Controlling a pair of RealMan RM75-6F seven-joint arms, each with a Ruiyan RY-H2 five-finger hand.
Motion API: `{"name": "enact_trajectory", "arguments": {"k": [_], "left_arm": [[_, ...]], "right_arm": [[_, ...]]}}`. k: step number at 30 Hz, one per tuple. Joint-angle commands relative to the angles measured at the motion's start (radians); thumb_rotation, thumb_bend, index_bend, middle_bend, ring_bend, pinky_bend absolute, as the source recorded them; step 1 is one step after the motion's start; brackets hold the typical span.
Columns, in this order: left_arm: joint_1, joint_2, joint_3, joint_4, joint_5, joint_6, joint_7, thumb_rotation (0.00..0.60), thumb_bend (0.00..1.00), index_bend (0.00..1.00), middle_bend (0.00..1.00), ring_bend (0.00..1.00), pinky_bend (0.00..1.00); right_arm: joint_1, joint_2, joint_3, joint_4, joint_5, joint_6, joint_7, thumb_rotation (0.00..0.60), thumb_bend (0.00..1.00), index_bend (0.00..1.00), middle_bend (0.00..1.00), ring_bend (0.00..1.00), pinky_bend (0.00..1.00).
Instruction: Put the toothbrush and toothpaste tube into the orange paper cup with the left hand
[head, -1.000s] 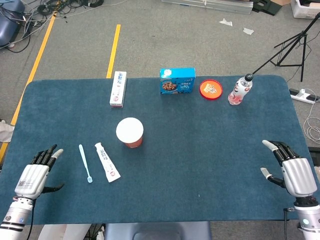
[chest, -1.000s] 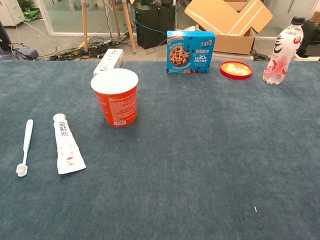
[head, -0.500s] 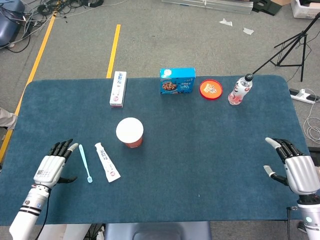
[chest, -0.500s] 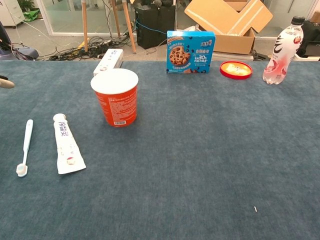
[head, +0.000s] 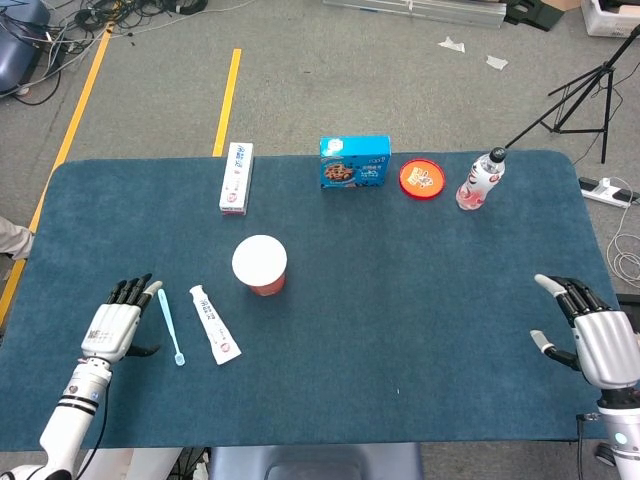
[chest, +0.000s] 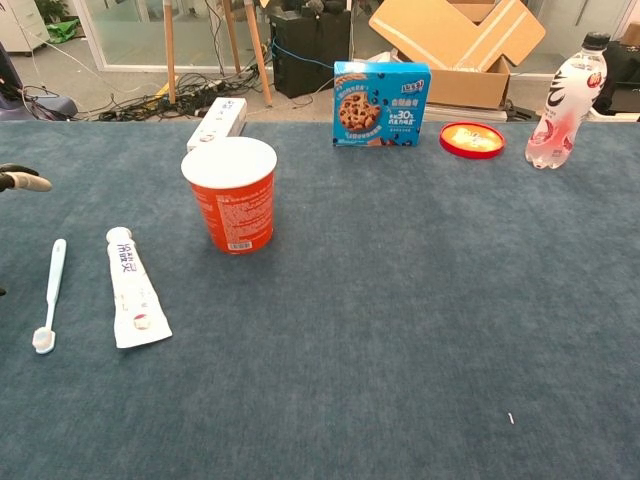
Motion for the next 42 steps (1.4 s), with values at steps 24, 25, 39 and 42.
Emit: {"name": "enact_trajectory", "arguments": {"k": [24,25,39,42], "left_arm": [[-0.078,-0.072,-0.03,0.052,-0.118,-0.055,0.041,0.6,0.0,0.0,0.0,0.0,0.0],[-0.082,-0.076,-0.03,0.054,-0.121,-0.056,0.046,0.6,0.0,0.0,0.0,0.0,0.0],[-0.114,-0.105,-0.025,0.087,-0.18,-0.086,0.079,0.6,0.0,0.0,0.0,0.0,0.0],[-0.119,-0.11,-0.026,0.089,-0.187,-0.088,0.08,0.6,0.0,0.0,0.0,0.0,0.0]], "right_arm": [[0.004,-0.003,-0.004,0.012,0.0,-0.011,0.012,0.6,0.16,0.22,0.26,0.22,0.53],[0.004,-0.003,-0.005,0.013,0.0,-0.012,0.011,0.6,0.17,0.22,0.26,0.22,0.53],[0.008,-0.009,-0.011,0.014,-0.003,-0.022,-0.002,0.6,0.17,0.22,0.26,0.22,0.53],[0.009,-0.011,-0.012,0.016,-0.002,-0.025,-0.004,0.6,0.16,0.22,0.26,0.22,0.53]]}}
